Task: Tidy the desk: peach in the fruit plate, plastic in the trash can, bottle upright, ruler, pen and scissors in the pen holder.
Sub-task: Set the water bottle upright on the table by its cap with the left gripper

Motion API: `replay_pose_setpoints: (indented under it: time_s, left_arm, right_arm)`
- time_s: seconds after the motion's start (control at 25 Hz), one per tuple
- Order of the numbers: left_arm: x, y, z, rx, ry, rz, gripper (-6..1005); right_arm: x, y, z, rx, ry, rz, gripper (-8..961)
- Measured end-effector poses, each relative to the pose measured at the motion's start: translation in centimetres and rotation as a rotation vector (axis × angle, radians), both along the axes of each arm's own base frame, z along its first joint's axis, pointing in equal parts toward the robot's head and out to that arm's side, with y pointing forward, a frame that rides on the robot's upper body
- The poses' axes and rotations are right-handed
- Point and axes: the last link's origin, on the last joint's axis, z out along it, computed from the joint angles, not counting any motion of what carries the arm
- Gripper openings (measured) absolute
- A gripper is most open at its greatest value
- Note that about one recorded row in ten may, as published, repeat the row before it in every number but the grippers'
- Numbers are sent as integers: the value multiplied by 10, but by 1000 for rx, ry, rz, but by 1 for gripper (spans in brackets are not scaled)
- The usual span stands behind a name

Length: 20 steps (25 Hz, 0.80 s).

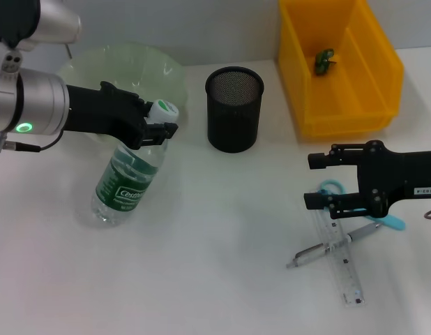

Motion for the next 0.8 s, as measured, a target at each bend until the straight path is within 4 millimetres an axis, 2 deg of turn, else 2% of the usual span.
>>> replay_pose_setpoints:
  time_s: [0.8]
  left_arm:
    - [-11, 3, 19, 42, -33, 32, 438]
  right_arm:
    - [-1, 3, 1, 8, 0, -1, 736]
